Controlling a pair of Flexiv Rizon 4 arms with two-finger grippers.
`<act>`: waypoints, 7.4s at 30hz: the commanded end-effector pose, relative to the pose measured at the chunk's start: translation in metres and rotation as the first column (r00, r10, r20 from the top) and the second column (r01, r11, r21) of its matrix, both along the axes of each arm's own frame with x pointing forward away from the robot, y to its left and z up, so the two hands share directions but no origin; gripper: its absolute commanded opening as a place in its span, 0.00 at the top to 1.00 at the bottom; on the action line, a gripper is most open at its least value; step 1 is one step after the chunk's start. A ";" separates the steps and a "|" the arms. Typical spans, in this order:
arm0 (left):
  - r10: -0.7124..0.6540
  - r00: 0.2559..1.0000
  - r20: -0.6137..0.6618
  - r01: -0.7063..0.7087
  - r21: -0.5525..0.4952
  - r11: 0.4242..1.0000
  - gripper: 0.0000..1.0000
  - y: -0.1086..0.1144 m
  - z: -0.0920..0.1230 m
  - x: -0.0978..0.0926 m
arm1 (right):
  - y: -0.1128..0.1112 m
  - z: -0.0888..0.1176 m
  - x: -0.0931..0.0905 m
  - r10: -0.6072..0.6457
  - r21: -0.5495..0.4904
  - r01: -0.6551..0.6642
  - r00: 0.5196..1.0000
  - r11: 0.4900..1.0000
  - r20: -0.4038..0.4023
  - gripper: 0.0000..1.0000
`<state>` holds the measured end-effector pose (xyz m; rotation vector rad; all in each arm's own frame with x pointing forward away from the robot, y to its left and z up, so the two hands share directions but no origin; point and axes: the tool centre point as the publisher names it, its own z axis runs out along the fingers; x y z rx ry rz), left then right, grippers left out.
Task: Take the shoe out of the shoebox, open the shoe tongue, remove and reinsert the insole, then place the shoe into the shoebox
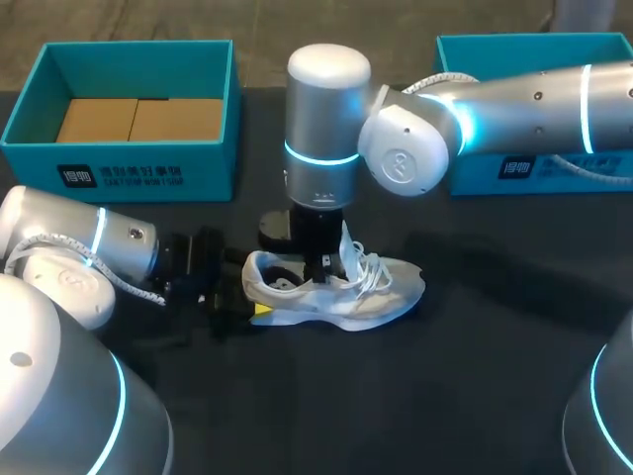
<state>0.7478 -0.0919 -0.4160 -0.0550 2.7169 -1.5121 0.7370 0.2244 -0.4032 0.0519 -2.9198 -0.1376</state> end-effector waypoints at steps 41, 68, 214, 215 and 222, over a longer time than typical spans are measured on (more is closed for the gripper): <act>0.002 1.000 0.000 -0.002 0.004 1.000 1.00 0.000 -0.002 0.002 | 0.007 0.093 0.055 0.282 0.185 -0.308 0.946 0.933 0.158 1.00; 0.002 1.000 0.000 -0.002 0.004 1.000 1.00 0.000 -0.002 0.002 | 0.014 0.099 0.058 0.302 0.316 -0.285 0.953 0.905 -0.004 0.00; 0.002 1.000 0.000 -0.002 0.004 1.000 1.00 0.000 -0.002 0.002 | 0.072 0.169 0.095 -0.048 0.658 0.135 0.988 0.741 -0.149 1.00; 0.002 1.000 0.000 -0.002 0.004 1.000 1.00 0.000 -0.002 0.002 | 0.072 0.172 0.096 -0.049 0.659 0.134 0.988 0.740 -0.147 1.00; 0.002 1.000 0.000 -0.002 0.004 1.000 1.00 0.000 -0.002 0.002 | 0.075 0.203 0.110 -0.109 0.680 0.166 0.986 0.714 -0.126 1.00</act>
